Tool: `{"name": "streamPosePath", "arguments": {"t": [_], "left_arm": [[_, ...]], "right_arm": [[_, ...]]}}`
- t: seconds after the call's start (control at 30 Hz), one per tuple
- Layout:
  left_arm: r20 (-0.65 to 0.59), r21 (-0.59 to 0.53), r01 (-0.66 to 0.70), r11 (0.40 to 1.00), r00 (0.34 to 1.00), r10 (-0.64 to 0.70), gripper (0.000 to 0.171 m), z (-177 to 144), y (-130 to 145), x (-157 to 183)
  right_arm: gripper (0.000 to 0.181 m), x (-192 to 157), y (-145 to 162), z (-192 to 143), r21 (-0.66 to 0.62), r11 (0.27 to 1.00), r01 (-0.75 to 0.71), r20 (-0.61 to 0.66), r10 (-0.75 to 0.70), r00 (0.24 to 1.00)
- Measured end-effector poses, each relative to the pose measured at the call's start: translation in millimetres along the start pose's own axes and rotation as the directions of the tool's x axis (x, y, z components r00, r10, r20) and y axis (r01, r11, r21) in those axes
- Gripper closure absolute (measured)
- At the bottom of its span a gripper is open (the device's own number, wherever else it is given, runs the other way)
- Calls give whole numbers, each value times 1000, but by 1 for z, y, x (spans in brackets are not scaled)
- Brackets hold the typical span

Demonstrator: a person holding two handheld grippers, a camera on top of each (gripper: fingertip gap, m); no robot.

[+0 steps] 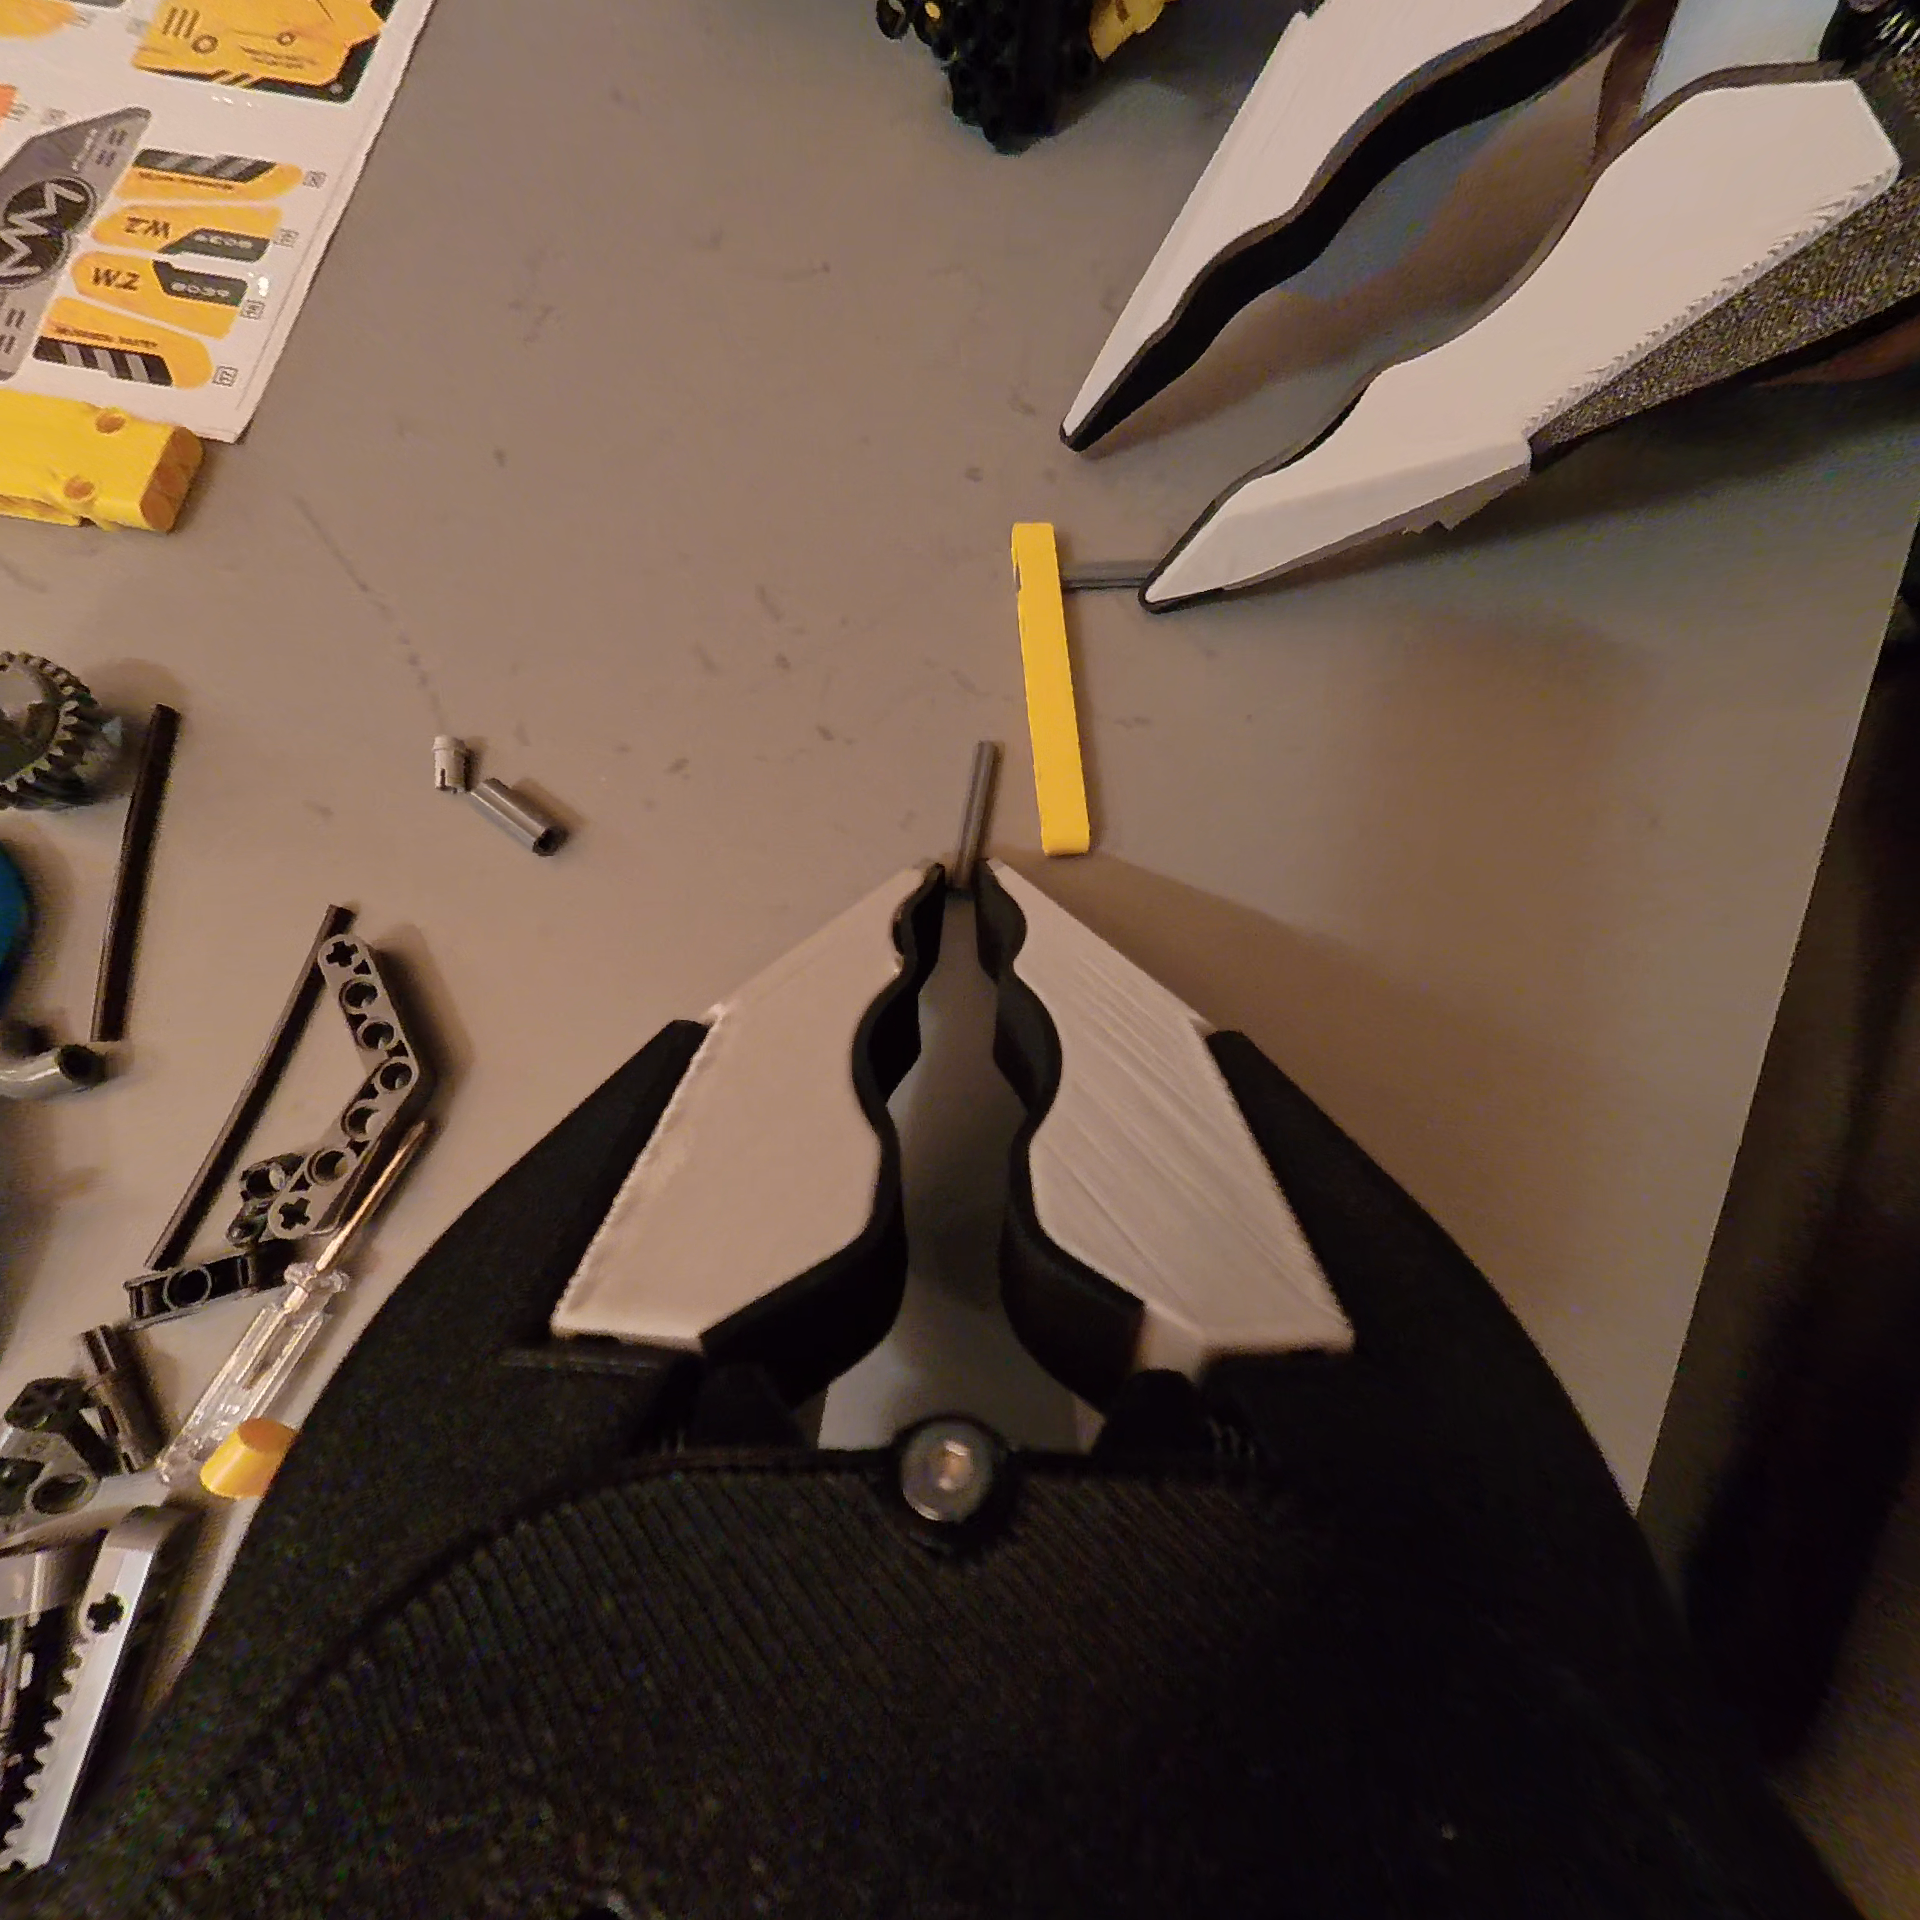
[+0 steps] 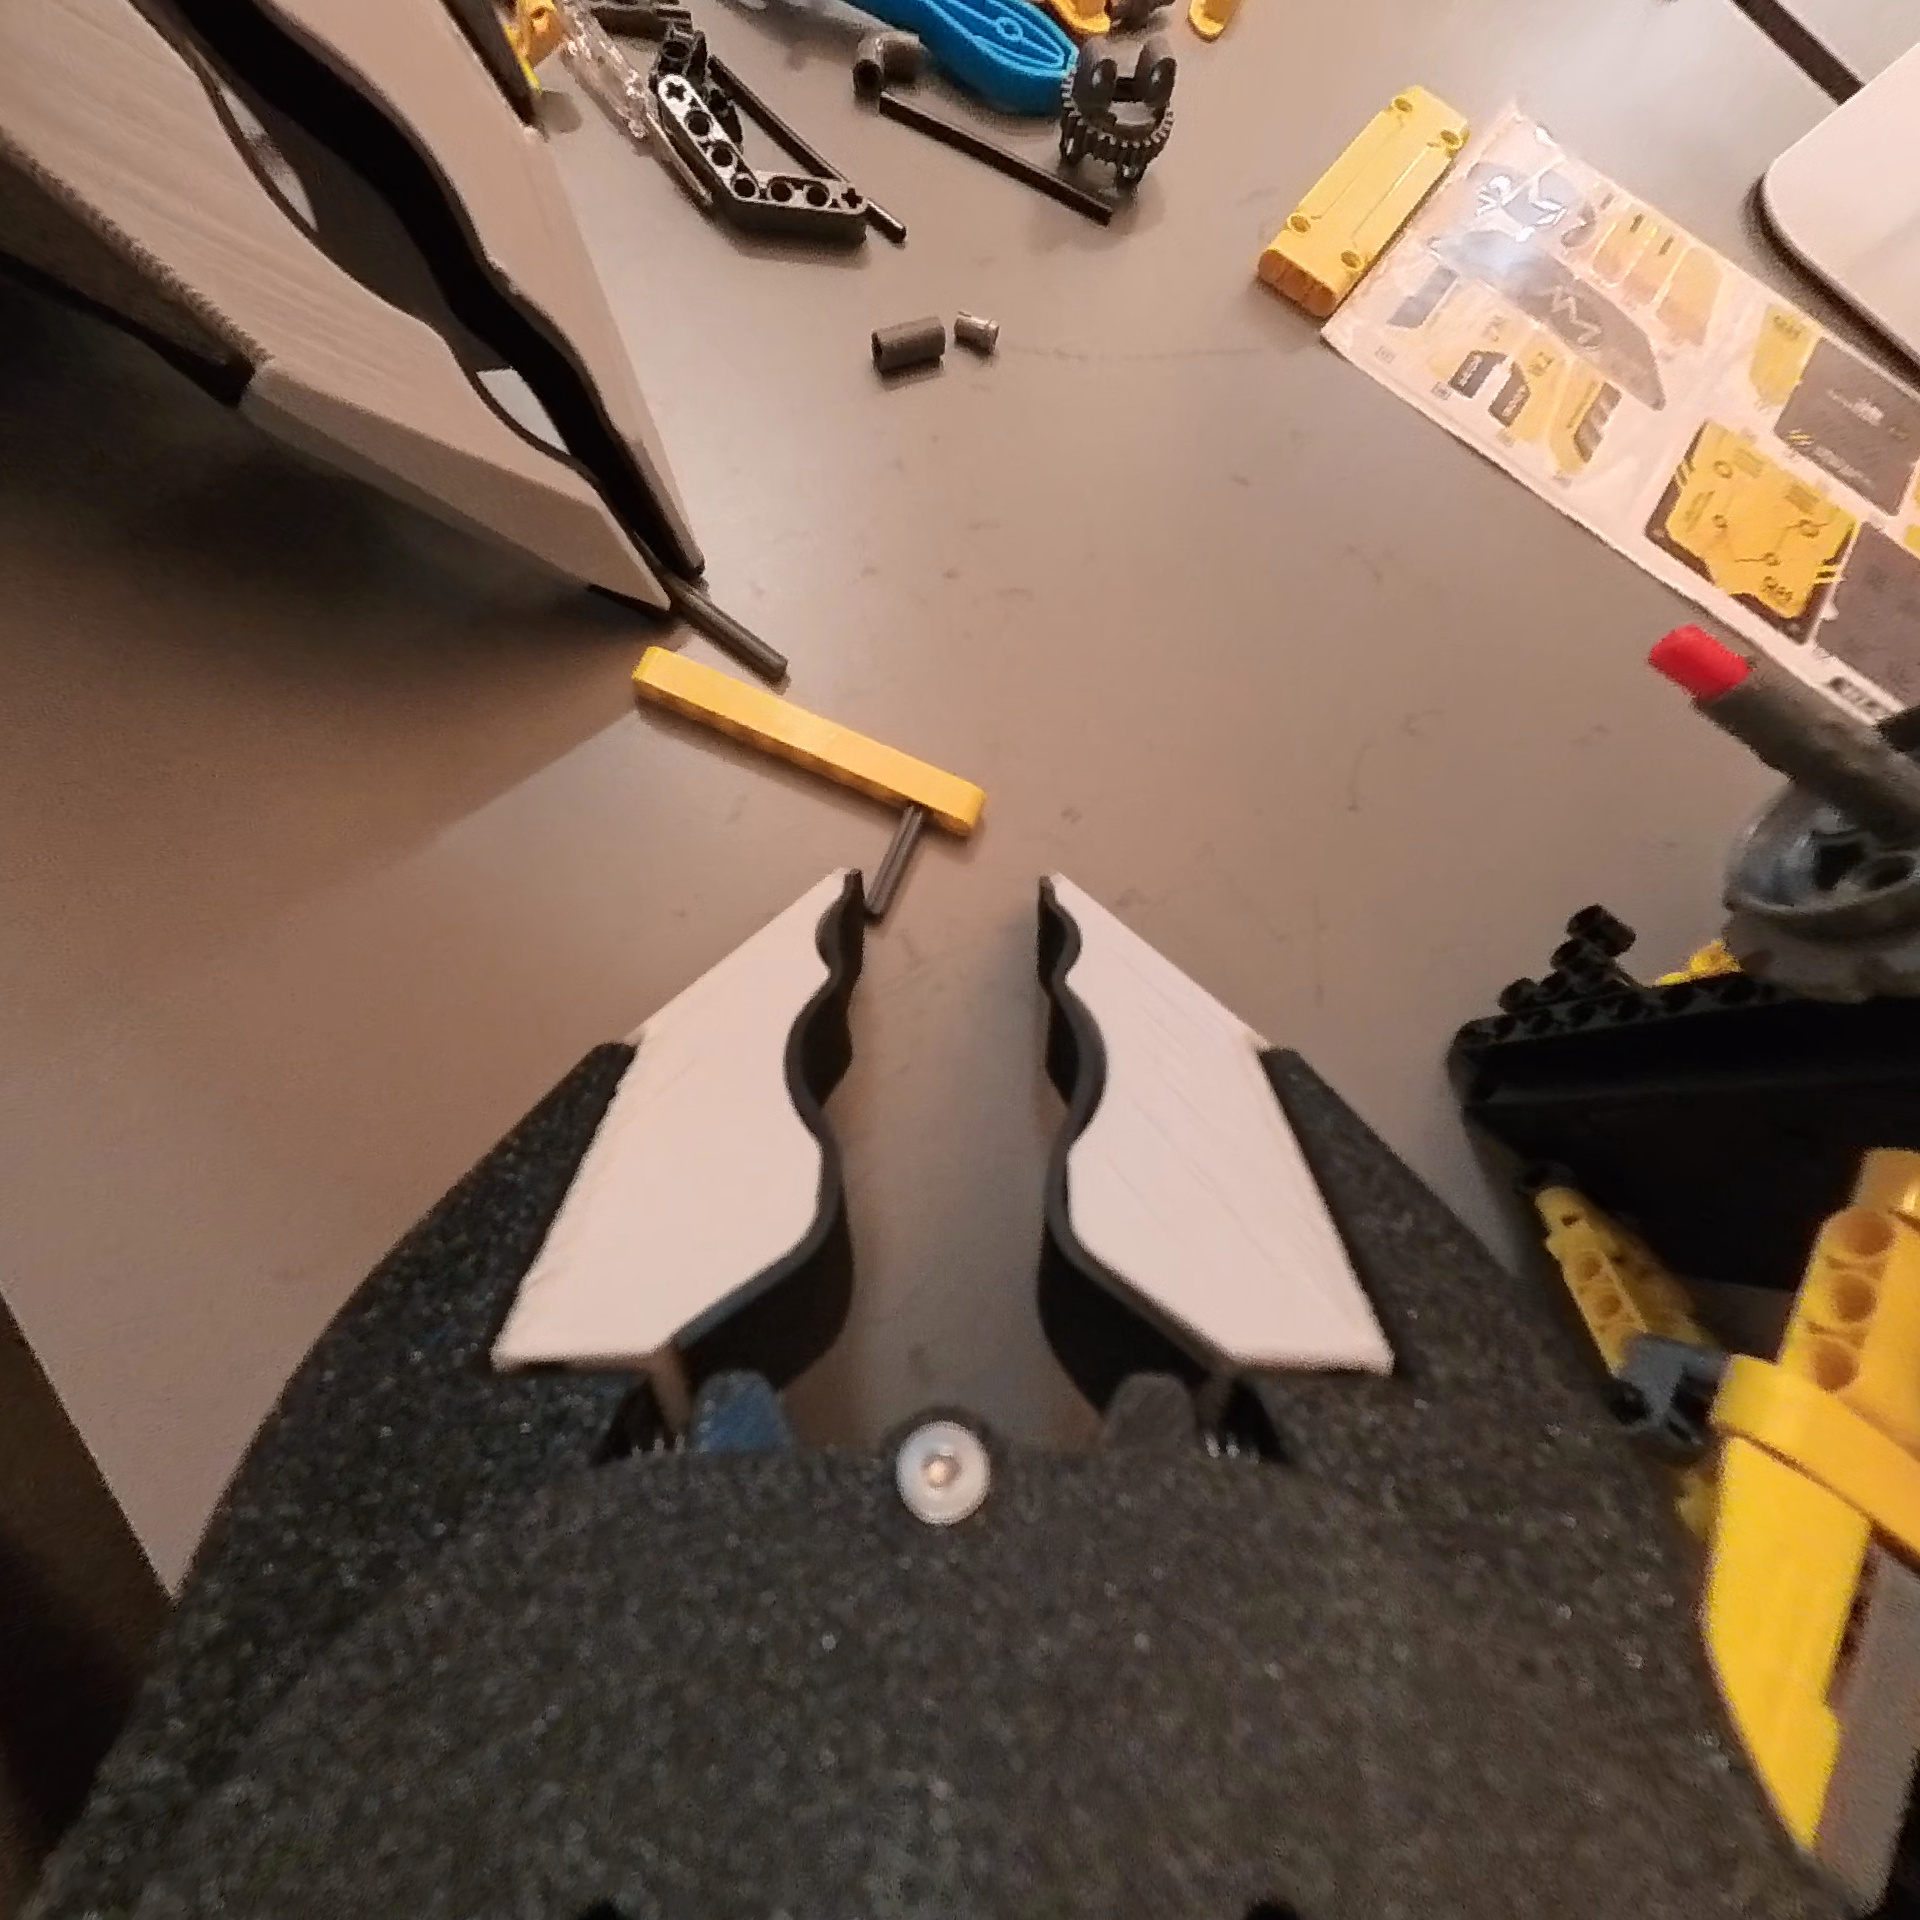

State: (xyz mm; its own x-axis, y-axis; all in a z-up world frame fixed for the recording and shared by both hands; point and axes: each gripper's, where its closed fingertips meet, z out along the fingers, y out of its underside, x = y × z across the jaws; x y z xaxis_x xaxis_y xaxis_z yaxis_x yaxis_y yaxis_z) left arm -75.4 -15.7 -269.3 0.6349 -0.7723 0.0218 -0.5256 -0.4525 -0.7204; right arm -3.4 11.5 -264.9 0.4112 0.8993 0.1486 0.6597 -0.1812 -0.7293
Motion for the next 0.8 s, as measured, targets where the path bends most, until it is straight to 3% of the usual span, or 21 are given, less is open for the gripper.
{"name": "streamPosePath", "arguments": {"t": [0.43,0.8], "left_arm": [[10,1,-15,1000,1000,15,166,0,0,2],[-132,0,-28,1000,991,28,167,2,-2,37]], "right_arm": [[147,9,0,3,-7,1000,-28,-8,28,1000],[151,20,-3,8,-9,999,-42,-30,41,999]]}}
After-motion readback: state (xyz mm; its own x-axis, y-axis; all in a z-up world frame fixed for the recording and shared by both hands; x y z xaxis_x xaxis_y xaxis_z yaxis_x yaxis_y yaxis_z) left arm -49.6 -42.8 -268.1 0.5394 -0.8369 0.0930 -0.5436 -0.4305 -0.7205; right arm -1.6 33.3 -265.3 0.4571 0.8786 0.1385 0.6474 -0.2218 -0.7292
